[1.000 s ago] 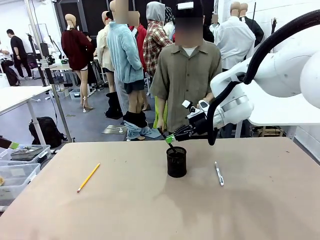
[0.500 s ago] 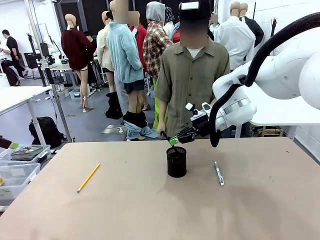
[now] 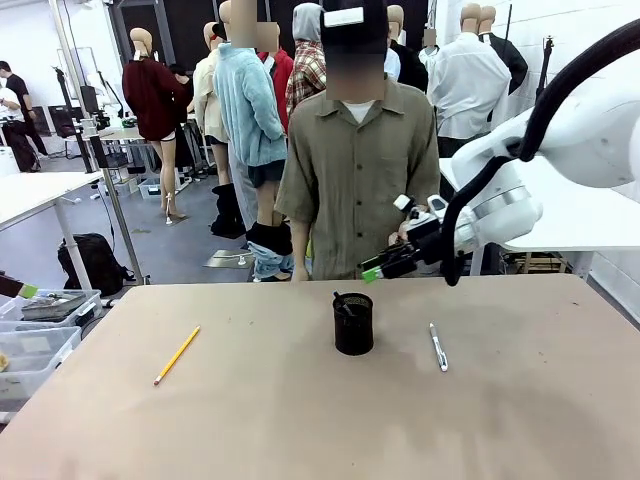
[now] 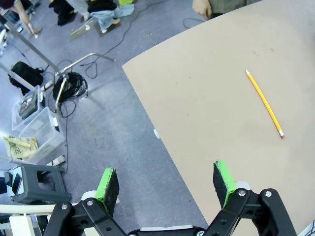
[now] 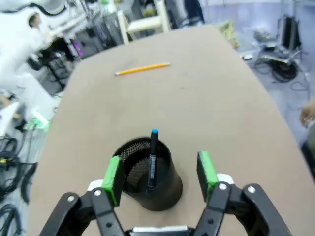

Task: Place the pens into the pen holder.
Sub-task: Pick up a writing instrument from the table and place it into the Pen holder.

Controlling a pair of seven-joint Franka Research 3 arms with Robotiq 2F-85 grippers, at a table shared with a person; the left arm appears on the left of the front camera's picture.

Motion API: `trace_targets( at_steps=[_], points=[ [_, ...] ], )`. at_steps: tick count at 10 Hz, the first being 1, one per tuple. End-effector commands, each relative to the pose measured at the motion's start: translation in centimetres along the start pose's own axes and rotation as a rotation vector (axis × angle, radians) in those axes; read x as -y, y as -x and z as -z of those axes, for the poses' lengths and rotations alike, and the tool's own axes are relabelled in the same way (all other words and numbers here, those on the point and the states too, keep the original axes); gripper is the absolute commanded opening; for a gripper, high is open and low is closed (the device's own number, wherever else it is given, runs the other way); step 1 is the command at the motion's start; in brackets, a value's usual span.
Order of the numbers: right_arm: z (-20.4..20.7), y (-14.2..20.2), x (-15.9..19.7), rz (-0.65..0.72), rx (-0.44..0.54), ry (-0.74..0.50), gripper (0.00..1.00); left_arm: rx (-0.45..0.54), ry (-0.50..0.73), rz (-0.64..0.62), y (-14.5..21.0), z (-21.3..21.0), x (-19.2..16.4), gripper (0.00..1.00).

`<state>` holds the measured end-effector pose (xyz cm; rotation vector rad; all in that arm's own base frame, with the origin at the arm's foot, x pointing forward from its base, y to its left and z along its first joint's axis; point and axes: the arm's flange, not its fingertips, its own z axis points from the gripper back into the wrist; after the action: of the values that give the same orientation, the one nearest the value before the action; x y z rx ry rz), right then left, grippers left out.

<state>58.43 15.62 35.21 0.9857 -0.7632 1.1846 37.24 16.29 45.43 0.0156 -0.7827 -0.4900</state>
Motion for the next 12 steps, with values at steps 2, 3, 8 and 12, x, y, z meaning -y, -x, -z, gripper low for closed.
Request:
trace_targets(
  at_steps=[2, 3, 8, 12],
  points=[
    [-8.8, 1.9, -4.8, 0.131, -0.055, 0.287, 0.81, -0.002, 0.002, -0.013, 0.1, 0.1, -0.1, 1.00],
    [-11.5, 2.6, -6.2, 0.182, -0.086, 0.384, 0.81, -0.002, 0.002, -0.013, 0.1, 0.1, -0.1, 1.00],
    [-22.1, 8.1, -14.9, 0.394, -0.192, 0.711, 0.81, -0.002, 0.002, -0.013, 0.1, 0.1, -0.1, 1.00],
    [-24.8, 11.6, -17.9, 0.446, -0.127, 0.746, 0.81, -0.002, 0.002, -0.013, 0.1, 0.1, -0.1, 1.00]
  ],
)
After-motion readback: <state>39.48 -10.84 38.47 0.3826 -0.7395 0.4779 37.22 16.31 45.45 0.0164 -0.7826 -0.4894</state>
